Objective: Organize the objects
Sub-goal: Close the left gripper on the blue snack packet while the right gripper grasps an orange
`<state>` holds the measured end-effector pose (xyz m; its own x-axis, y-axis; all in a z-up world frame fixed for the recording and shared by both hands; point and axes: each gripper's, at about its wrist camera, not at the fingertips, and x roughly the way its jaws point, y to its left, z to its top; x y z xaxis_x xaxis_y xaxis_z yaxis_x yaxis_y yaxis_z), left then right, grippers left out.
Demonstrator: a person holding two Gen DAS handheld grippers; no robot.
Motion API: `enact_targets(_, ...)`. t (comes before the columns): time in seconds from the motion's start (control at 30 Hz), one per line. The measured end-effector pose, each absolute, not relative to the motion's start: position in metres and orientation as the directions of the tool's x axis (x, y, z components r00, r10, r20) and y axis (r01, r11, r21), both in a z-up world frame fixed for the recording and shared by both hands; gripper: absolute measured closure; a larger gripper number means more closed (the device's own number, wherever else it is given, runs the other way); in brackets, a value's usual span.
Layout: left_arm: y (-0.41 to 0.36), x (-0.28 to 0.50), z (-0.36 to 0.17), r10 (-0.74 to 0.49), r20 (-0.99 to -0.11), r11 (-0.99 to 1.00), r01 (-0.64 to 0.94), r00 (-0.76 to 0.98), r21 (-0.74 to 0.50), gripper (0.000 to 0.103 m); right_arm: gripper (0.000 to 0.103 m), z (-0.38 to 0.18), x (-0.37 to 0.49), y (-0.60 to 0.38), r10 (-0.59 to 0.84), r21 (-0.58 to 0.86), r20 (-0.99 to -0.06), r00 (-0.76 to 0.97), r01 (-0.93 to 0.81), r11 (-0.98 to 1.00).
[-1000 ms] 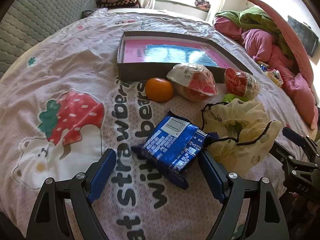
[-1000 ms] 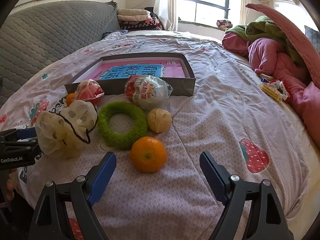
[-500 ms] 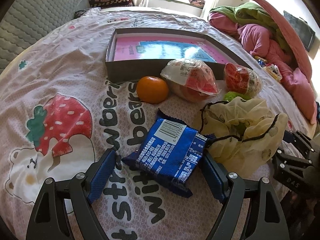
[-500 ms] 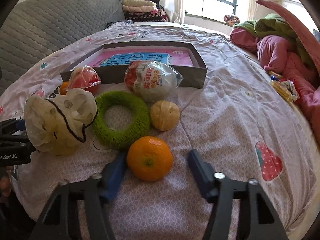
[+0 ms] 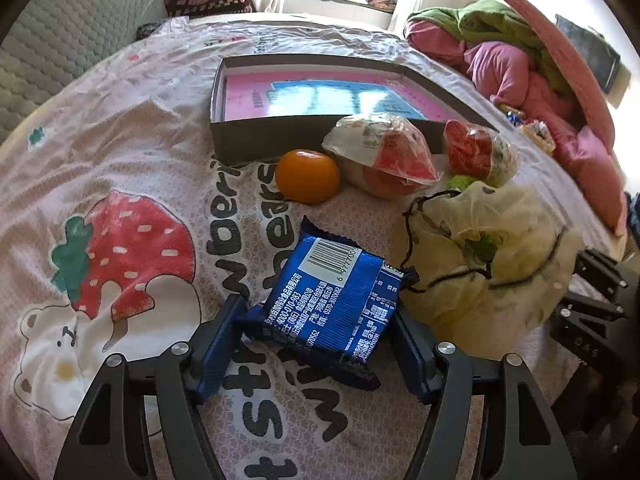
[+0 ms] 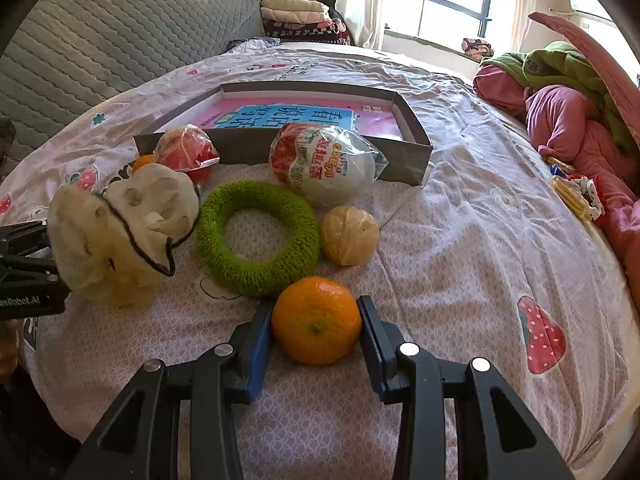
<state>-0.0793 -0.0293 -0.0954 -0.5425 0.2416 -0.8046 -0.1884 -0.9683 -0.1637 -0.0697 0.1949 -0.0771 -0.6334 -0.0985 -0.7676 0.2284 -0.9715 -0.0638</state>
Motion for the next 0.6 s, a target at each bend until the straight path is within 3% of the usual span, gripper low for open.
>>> enact_targets(0.2,-0.039,-0.078,-0.092,0.271,-0.799,-0.962,-0.165,-0.536,-0.216,0.038,0.062,-0.076,-0.069,0.195,-0.096,-0.065,-0.77,-0.631,0.228,-0.972)
enact_targets(0.6,-0.043,-0.071,-0.083,0.304,-0.782,-0.952,-0.138,-0.544,-0.274,0.039,0.063,-0.065,-0.062,0.201,-0.102,-0.052,-0.748,-0.656,0.211,-0.976)
